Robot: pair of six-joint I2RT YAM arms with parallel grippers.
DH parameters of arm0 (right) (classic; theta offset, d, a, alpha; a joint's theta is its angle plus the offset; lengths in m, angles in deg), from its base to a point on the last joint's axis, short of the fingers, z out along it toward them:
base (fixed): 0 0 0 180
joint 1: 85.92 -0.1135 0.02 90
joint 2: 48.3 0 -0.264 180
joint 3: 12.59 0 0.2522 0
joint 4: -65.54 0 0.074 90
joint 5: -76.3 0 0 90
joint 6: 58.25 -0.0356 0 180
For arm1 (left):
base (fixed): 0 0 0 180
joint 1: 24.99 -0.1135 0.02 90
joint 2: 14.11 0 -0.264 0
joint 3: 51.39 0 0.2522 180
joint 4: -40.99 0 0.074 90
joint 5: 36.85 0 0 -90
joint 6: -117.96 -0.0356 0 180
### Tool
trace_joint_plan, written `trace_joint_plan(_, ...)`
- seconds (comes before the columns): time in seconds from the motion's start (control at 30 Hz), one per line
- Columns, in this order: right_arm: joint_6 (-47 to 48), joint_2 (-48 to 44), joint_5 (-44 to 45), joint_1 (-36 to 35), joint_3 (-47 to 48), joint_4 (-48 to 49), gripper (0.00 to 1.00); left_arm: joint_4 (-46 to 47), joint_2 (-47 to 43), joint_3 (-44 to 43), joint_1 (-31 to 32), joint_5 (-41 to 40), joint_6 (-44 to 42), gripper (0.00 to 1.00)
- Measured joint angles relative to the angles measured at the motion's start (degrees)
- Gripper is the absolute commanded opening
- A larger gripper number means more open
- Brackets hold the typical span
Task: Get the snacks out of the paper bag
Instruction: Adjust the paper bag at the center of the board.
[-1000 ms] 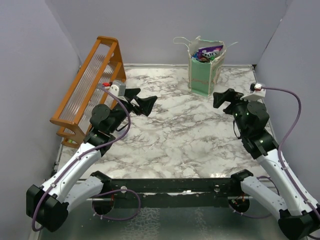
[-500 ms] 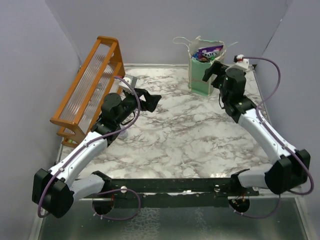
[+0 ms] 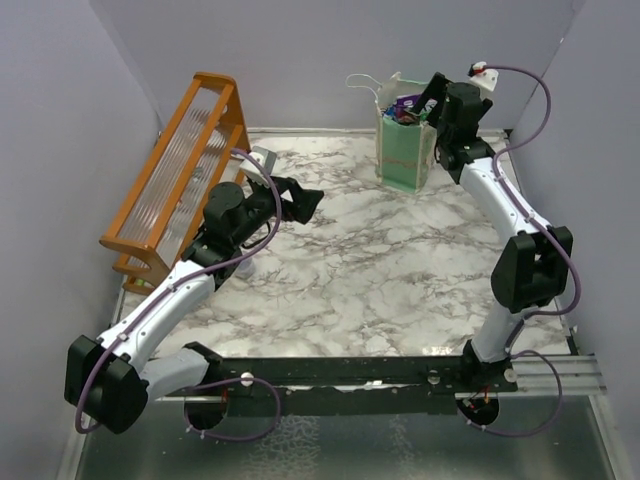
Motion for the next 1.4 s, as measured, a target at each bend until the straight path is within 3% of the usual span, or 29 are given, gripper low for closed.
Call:
trace_joint_plan(0.2, 2.1, 5.6, -0.9, 1.4, 5.4, 0.1, 0.85, 0.0, 0.0, 0.0, 0.0, 0.7, 0.7, 0.89)
trace_joint_plan(0.3, 3.7, 7.7, -2.0, 1.9, 7.3, 0.3, 0.68, 0.0, 0.0, 0.0, 0.0, 0.9, 0.8, 0.89)
trace_joint_plan(0.57, 4.7, 10.4, -1.9, 1.9, 9.9, 0.3, 0.63, 0.0, 0.0, 0.0, -0.1, 1.1, 1.1, 0.89)
trace_joint_plan(0.67, 4.5, 10.4, -1.8, 2.1, 9.8, 1.1, 0.55, 0.0, 0.0, 0.0, -0.1, 1.1, 1.2, 0.89)
trace_joint_plan(0.9, 4.7, 12.1, -2.5, 2.7, 11.5, 1.8, 0.34, 0.0, 0.0, 0.0, -1.1, 1.5, 1.7, 0.89)
trace_joint_plan(1.0, 4.5, 12.9, -3.1, 2.8, 11.8, 1.6, 0.15, 0.4, 0.2, 0.0, -2.3, 2.4, 2.4, 0.89)
trace_joint_plan(1.07, 3.5, 13.0, -3.8, 3.0, 11.8, 1.0, 0.08, 0.6, 0.4, 0.0, -3.2, 3.2, 3.0, 0.89)
trace_joint_plan(1.4, -2.5, 7.3, -13.8, 3.3, 6.1, -0.6, 0.03, 2.6, 1.2, 0.0, -6.8, 7.2, 5.7, 0.89)
